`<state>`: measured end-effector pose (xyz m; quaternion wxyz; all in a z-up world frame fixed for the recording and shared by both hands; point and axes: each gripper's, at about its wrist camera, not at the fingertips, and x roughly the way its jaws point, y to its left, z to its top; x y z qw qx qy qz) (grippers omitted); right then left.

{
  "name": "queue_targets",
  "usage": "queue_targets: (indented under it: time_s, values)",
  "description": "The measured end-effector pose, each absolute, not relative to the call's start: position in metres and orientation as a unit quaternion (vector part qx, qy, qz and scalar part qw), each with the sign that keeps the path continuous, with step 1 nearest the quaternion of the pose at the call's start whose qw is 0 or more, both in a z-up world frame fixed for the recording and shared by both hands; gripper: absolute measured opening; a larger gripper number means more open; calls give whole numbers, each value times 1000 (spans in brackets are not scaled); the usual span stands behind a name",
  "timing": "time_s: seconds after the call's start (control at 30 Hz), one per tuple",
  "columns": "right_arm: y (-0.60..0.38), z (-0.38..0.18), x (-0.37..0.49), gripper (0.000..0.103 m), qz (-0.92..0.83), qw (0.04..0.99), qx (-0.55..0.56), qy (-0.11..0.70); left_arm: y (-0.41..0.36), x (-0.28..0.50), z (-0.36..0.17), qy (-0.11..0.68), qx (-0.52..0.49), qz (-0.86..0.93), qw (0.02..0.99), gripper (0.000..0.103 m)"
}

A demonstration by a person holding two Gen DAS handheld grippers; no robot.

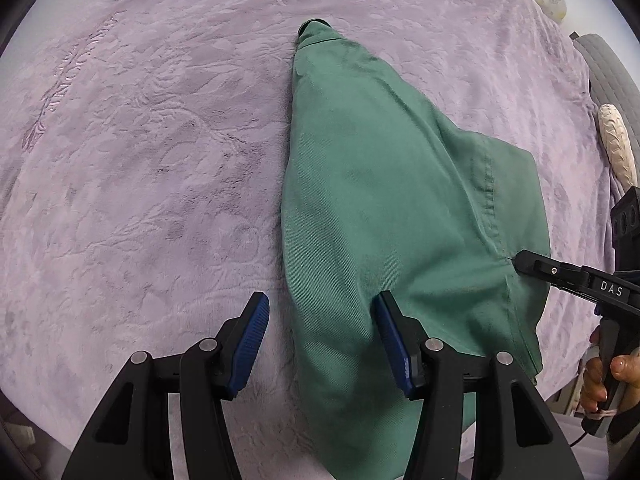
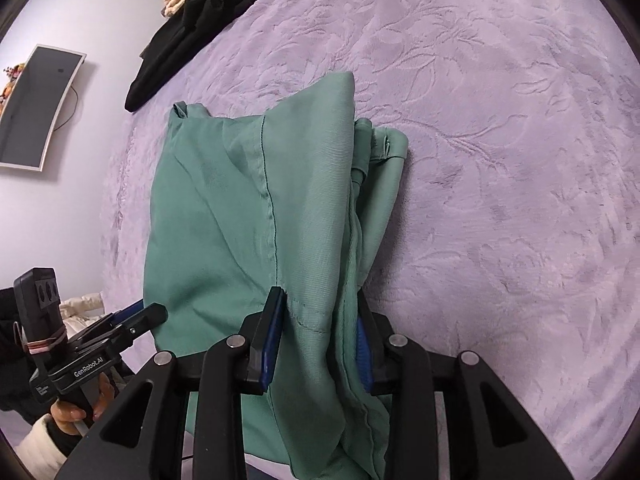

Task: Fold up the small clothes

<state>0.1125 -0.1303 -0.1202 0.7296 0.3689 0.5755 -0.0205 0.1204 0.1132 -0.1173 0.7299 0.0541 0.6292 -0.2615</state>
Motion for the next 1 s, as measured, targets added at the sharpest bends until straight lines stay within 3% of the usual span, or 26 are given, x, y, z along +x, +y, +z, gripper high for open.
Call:
queue_targets:
  time_s: [0.47, 0.5, 0.53, 0.6, 0.83, 0.87, 0.93, 1.0]
  values:
    - [-126, -107, 106, 37, -24, 735, 342, 585, 113, 113, -103, 624, 70, -251, 736, 56]
    - [-127, -106, 104, 48, -18, 733, 348, 584, 114, 113, -102, 624, 69, -252, 736, 56]
    - [-127, -105, 99, 65, -7, 731, 360, 579, 114, 111, -100, 624, 68, -255, 736, 56]
    - [-129, -104, 84, 76, 17, 727, 391, 563, 115, 106, -97, 622, 66, -259, 736, 56]
    - [-119, -150, 56, 76, 31, 664, 462, 588, 114, 85, -109, 642, 78, -274, 712, 56]
    - [-116, -155, 56, 74, 25, 657, 465, 592, 113, 83, -111, 645, 80, -276, 708, 56]
    - [-111, -158, 53, 26, 31, 642, 489, 589, 112, 77, -110, 646, 80, -287, 703, 56]
    - [-105, -150, 47, 26, 50, 639, 509, 574, 113, 72, -106, 639, 81, -303, 702, 56]
